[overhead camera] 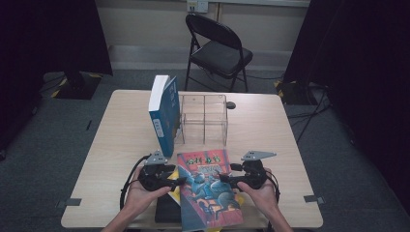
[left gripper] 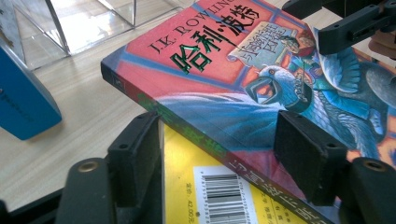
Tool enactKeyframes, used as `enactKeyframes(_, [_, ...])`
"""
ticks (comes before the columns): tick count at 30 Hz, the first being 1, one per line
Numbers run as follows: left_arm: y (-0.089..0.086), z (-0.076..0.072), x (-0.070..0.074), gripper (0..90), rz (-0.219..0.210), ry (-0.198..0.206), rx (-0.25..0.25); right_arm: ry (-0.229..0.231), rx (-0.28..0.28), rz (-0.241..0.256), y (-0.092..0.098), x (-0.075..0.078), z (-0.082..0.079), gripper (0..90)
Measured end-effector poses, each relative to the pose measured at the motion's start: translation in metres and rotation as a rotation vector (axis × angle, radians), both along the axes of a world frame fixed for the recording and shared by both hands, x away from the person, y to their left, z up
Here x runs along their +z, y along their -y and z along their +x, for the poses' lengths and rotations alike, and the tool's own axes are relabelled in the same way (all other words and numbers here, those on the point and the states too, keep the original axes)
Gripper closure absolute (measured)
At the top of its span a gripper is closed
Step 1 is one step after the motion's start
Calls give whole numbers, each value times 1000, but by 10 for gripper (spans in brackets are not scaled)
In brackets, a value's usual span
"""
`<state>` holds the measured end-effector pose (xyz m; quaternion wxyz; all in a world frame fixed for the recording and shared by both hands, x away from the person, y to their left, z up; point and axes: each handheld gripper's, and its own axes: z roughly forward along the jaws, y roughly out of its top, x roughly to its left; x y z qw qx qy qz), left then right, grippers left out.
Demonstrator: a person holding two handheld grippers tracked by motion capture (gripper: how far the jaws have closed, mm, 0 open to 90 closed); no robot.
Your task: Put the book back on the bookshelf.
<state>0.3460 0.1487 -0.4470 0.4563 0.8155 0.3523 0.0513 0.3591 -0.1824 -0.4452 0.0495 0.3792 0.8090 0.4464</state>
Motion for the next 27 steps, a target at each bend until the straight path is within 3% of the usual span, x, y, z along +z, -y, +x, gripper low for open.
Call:
enactKeyframes(11, [-1, 2, -4, 255, -20, -14, 16, -47, -1, 21, -3, -4, 5, 215])
enactKeyframes(16, [0, 0, -3, 255, -8, 17, 11, -62, -5, 24, -5, -5, 6, 187])
enactKeyframes(27, [0, 0, -4, 265, -14, 5, 11, -72, -23, 19, -4, -3, 7, 247])
